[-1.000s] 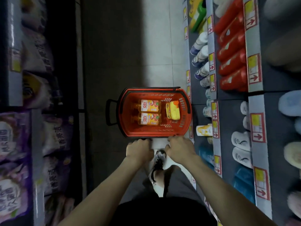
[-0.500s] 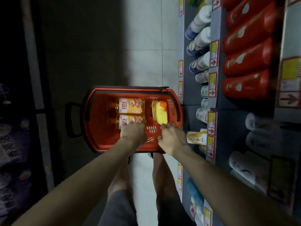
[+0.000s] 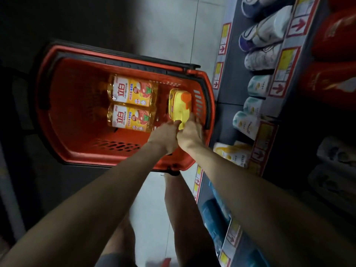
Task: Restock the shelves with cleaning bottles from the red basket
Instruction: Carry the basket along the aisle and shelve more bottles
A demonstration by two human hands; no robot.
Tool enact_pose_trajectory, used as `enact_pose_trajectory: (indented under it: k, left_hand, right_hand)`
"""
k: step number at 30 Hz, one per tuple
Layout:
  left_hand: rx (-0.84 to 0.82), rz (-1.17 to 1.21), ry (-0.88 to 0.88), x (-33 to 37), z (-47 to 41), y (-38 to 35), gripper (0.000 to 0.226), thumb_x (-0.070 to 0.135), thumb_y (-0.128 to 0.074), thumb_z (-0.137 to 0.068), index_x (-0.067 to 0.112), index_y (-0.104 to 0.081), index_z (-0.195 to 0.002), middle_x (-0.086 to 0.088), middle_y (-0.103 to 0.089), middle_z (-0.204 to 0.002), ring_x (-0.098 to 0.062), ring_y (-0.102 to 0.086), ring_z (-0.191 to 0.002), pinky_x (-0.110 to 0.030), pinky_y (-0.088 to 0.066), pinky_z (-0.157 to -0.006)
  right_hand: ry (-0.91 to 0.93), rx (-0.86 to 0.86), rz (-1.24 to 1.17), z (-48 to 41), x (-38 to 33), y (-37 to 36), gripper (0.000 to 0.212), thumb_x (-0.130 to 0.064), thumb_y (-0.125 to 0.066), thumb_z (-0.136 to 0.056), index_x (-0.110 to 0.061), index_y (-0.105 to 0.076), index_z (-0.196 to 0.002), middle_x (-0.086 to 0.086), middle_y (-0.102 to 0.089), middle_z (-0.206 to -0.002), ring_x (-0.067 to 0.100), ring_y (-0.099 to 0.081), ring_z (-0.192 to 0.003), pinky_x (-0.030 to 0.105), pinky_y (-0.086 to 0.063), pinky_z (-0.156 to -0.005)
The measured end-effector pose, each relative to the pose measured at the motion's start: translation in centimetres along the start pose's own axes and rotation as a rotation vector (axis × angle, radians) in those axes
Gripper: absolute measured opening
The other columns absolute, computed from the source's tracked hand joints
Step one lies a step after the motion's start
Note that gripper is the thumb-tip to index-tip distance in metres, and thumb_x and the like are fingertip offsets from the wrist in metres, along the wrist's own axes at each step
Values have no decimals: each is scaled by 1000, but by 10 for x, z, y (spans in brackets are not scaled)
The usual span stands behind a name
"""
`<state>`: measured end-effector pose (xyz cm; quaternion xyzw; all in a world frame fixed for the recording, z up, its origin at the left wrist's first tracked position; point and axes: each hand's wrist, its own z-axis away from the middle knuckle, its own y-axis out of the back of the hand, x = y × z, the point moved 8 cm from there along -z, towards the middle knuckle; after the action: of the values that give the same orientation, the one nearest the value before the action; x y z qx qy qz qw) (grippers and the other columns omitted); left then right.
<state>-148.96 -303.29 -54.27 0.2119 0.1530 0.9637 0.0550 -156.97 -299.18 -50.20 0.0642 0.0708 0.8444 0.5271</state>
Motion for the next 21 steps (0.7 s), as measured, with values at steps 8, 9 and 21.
enact_pose_trajectory:
  k: [8, 9, 21]
  left_hand:
    - [-11, 696, 148, -18, -16, -25, 75, 28, -50, -77, 10, -54, -150, -16, -65, -141, -35, -60, -131, -46, -51, -109]
    - [-47, 732, 154, -17, -16, -25, 74, 24, -51, -79, 10, -52, -152, -16, -64, -142, -35, -58, -133, -50, -49, -112]
    - [-116, 895, 216, -23, -10, -13, 55, 1, -61, -101, 9, -47, -154, -5, -57, -135, -26, -54, -131, -44, -47, -111]
  right_hand:
    - [-76, 138, -488, -52, -12, 10, 61, -9, -50, -99, -7, -37, -159, 18, -51, -156, 40, -52, -141, 47, -44, -117]
    - [-100, 132, -525, -53, -11, 10, 61, -10, -49, -98, -8, -39, -158, 17, -52, -155, 40, -54, -139, 48, -45, -117]
    - [-172, 67, -720, -61, -3, 13, 56, -24, -70, -84, -10, -61, -137, 7, -65, -128, 28, -62, -115, 46, -55, -105]
